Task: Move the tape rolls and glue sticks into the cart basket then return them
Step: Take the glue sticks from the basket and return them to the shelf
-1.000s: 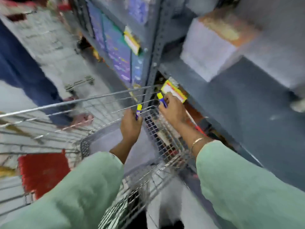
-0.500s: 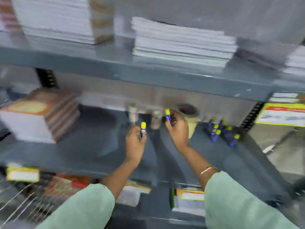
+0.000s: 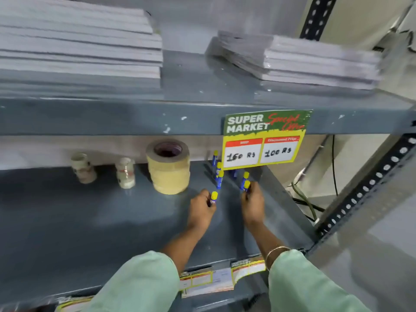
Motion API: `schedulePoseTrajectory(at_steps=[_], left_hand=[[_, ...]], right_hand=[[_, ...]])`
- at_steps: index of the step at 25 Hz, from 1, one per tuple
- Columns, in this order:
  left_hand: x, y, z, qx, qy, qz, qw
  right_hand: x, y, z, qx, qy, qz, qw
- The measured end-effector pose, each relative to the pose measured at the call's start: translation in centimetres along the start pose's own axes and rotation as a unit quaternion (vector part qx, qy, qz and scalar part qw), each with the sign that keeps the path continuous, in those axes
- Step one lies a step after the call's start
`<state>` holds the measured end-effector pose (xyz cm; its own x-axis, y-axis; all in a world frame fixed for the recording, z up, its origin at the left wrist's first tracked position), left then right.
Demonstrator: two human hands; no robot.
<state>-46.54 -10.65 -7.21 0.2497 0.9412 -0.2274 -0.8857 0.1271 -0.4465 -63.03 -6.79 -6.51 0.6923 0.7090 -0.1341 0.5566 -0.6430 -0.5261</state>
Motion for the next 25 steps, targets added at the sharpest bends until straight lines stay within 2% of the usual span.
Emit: schedulePoseTrajectory(at_steps=[5,15,19,21,25], left_hand=[[-0.1,2.9,-0.3,-0.005,-0.017,0.002,1.0],[-0.7,4.4,-0.5,-0.022,-0.016,0.001,1.0],[-0.3,3.6,-0.7,0.015,-0.021,0.009,1.0],[0.2,2.0,-0.5,0.02,-0.023,0.024,0.999],[1.0,-3.7,-0.3,-0.01,-0.01,0.063,0.998]], right_hand=[[-0.1,0.0,2.6,-0.004,0.028,-0.008,1.0],[0.1,-0.2,3.0,0.04,0.049,-0.024,0.998],[0.7,-1.9,0.2,0.045,0.032,0.06,0.997],[0.9,-2.2,-2.3,0.039,-0.008,0.087,0.995],[2.1,-0.7,-9.3,0.053,-0.084,0.065,0.993]])
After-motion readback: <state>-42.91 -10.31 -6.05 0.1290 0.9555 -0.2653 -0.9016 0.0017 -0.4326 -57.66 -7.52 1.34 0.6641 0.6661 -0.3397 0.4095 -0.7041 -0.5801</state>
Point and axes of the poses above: each hand's wrist, its own x-axis away from the middle knuckle, its own y-axis out of the palm, z = x × y, the point moved 5 cm from there along -x, towards the middle knuckle, and after that the axes turned 8 degrees about y, right-handed, at the moved point
